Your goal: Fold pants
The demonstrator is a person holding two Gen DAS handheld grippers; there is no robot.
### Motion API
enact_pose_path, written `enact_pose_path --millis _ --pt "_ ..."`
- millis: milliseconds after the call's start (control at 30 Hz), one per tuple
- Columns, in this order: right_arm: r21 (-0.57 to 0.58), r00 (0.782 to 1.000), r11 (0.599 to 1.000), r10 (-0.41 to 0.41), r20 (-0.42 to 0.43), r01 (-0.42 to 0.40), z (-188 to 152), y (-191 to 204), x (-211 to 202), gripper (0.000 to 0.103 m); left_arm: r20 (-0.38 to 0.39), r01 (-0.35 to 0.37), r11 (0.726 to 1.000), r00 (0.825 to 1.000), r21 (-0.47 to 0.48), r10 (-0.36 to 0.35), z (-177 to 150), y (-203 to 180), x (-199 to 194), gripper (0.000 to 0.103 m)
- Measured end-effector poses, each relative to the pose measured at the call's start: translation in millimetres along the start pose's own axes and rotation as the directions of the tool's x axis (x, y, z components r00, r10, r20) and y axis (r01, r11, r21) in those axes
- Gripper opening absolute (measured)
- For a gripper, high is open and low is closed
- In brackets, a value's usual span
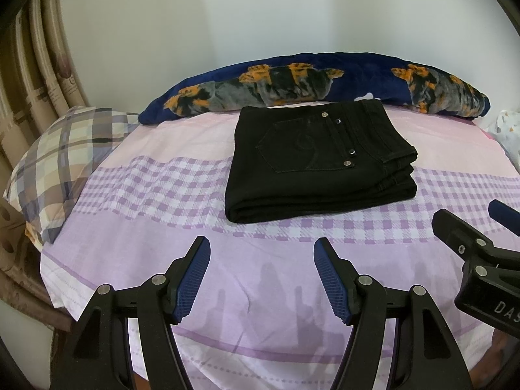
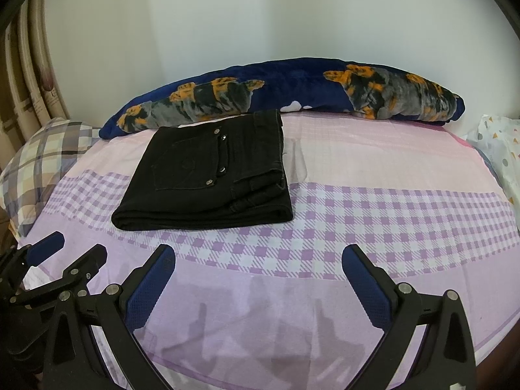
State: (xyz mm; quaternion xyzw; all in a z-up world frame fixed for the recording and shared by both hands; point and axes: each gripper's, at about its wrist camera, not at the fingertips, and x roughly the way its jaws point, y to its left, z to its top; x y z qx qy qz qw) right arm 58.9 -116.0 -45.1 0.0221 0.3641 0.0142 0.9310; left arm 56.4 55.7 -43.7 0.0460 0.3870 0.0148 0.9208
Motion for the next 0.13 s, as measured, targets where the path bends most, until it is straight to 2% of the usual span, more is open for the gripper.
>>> enact_pose_path --millis 133 --pt "0.000 1.000 1.000 0.002 -0.001 -0.002 1.9 -0.4 0.1 0.102 -0.004 0.008 1.000 1.000 0.002 -0.008 0.9 -0.2 1.5 0.067"
